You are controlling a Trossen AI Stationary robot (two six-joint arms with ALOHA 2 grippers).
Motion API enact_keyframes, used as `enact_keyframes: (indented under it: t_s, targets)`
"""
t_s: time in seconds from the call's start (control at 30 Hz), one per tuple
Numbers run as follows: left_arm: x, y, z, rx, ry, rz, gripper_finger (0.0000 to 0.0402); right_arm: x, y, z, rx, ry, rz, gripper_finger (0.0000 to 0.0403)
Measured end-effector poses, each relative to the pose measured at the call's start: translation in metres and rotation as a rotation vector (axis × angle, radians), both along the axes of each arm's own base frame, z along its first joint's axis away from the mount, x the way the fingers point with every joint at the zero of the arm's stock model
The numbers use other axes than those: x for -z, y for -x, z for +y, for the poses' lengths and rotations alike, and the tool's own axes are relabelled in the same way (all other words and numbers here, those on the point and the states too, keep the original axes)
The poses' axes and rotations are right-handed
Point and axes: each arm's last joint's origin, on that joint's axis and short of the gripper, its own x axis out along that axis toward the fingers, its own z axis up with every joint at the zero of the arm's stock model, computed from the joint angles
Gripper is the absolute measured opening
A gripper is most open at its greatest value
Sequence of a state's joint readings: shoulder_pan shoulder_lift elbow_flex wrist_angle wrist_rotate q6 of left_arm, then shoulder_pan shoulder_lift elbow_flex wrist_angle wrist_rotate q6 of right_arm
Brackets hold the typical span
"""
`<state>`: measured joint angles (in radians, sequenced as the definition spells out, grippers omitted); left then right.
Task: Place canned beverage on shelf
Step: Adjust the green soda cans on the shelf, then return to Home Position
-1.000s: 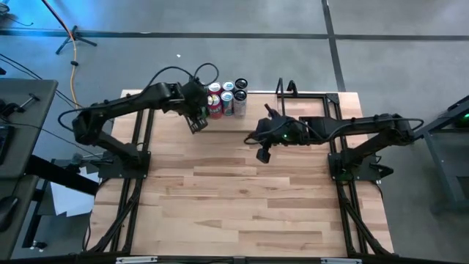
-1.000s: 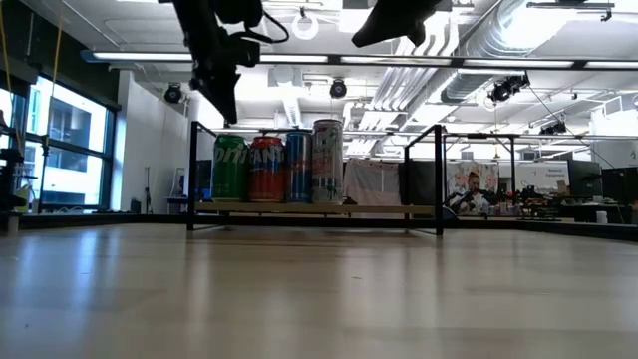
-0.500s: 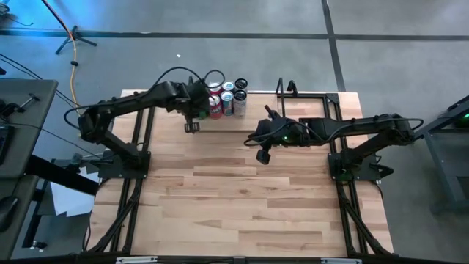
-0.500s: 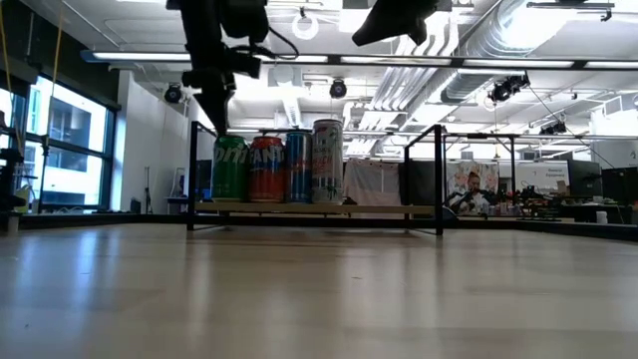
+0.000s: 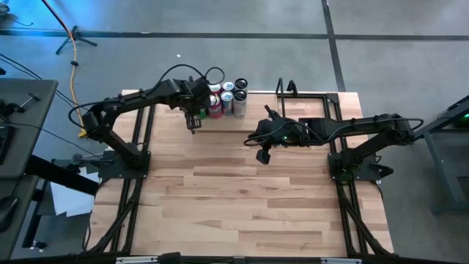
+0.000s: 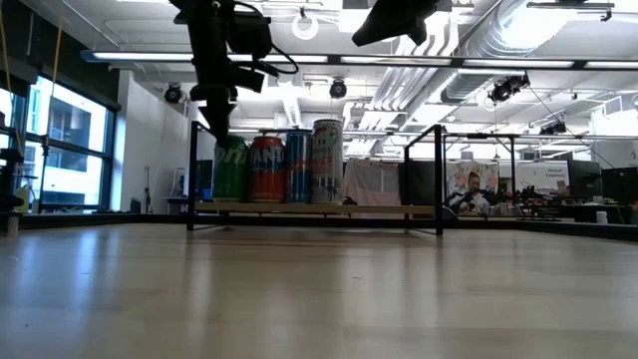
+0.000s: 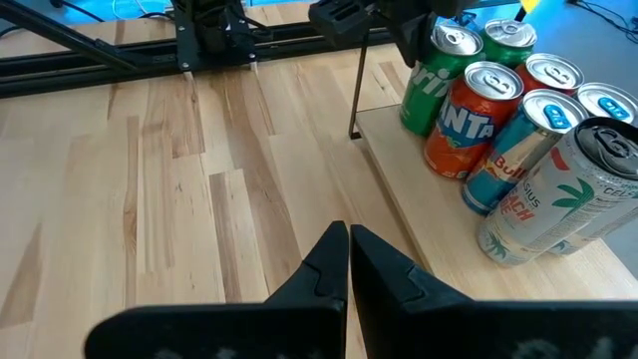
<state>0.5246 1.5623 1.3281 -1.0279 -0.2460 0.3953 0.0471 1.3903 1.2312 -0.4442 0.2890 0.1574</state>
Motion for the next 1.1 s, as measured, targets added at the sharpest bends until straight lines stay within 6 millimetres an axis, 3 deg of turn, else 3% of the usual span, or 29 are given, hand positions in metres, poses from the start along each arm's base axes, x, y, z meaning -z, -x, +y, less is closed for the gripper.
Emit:
enact_keyframes:
  t_s: [0.37,0.57,0.73,1.0,1.1]
  targets:
    - [-0.001,0.004,0.007,-0.024,-0.006,-0.009,0.0000,0.000,0.000,0.000,0.000,0.000,0.000,0.0000]
    - [-0.011,0.004,-0.006,0.016,0.048,-0.081,0.0000,0.000,0.000,0.000,-0.018,0.026,0.008,0.0000]
    - [-0.044,0.015,-0.020,0.016,0.077,-0.251,0.0000,-0.009,0.010,-0.002,-0.011,0.085,-0.007,0.0000]
    - [-0.110,0.056,-0.055,0.069,0.141,-0.739,0.0000,-0.055,0.064,-0.015,0.102,0.128,-0.151,0.0000]
    - [-0.126,0.069,-0.071,0.127,0.114,-0.944,0.0000,-0.065,0.084,-0.014,0.098,0.124,-0.176,0.0000]
